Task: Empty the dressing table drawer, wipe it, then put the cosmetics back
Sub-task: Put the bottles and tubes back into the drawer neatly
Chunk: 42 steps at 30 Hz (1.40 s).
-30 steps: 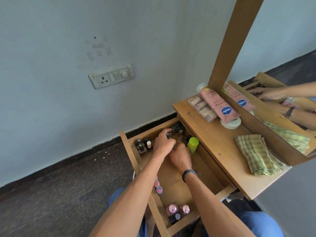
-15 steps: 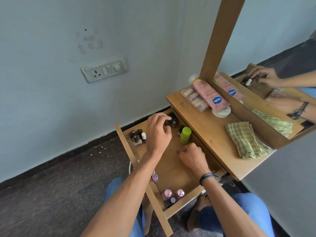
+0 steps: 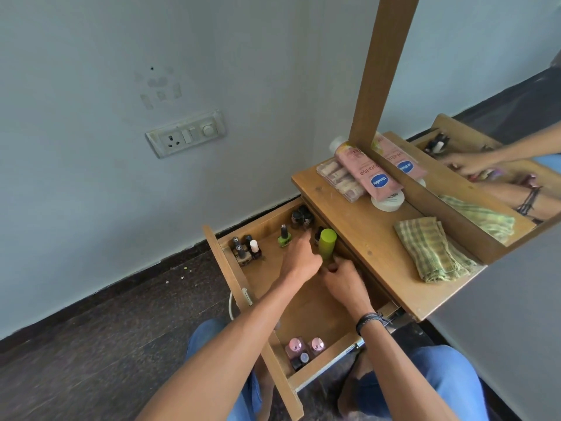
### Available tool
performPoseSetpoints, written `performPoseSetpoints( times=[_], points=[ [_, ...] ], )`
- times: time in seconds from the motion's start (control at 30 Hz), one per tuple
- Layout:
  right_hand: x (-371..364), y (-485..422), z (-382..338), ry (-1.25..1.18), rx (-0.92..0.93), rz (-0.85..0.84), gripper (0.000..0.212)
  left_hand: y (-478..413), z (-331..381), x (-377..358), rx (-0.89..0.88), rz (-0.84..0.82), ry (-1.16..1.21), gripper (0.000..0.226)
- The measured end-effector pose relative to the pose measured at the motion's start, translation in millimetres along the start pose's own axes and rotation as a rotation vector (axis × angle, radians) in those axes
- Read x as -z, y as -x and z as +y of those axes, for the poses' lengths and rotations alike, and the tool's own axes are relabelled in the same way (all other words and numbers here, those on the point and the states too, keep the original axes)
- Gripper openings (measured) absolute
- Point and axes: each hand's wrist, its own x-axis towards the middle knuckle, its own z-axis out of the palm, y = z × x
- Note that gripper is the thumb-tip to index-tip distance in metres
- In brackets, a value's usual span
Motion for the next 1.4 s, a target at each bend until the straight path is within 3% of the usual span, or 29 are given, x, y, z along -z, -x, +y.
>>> performPoseSetpoints(
  times=[0.3, 0.47, 0.53, 0.6, 0.67, 0.77, 0.9, 1.13, 1.4],
  points=[
    [1.7, 4.9, 0.0, 0.029, 0.011, -0.02, 0.049, -11.4, -12.1, -16.3, 0.045, -0.098, 0.183, 0.069],
    [3.7, 10.6, 4.0, 0.037, -0.001, -0.016, 0.055, -3.3, -8.0, -13.5, 0.046, -0.138, 0.197, 0.054],
    [4.1, 14.4, 5.5, 0.06, -0.02, -0.018, 0.057, -1.7, -6.8, -10.9, 0.047, -0.135, 0.186, 0.06],
    [5.3, 17.6, 6.0, 0.103, -0.027, 0.001, 0.048, 1.0, -6.9, -6.0, 0.07, -0.038, 0.154, 0.064],
    [6.0, 20.1, 6.5, 0.163, -0.019, 0.027, 0.032, 5.8, -11.1, 1.8, 0.071, 0.16, 0.124, 0.051],
    [2.2, 27.8, 6.7, 0.226, 0.005, 0.033, 0.035, 13.1, -16.1, 17.2, 0.044, 0.415, 0.117, 0.033],
    [-4.6, 42.6, 7.1, 0.287, 0.088, 0.081, 0.029, 7.5, -11.1, 32.8, 0.009, 0.526, 0.093, 0.03],
    [-2.8, 44.5, 6.6, 0.235, 0.14, 0.125, 0.021, -17.9, -14.6, 47.7, -0.01, 0.378, -0.216, 0.032],
    [-4.5, 46.9, 7.9, 0.217, 0.21, 0.129, 0.025, -9.4, -20.8, 64.5, -0.11, 0.271, -0.336, 0.03]
  ],
)
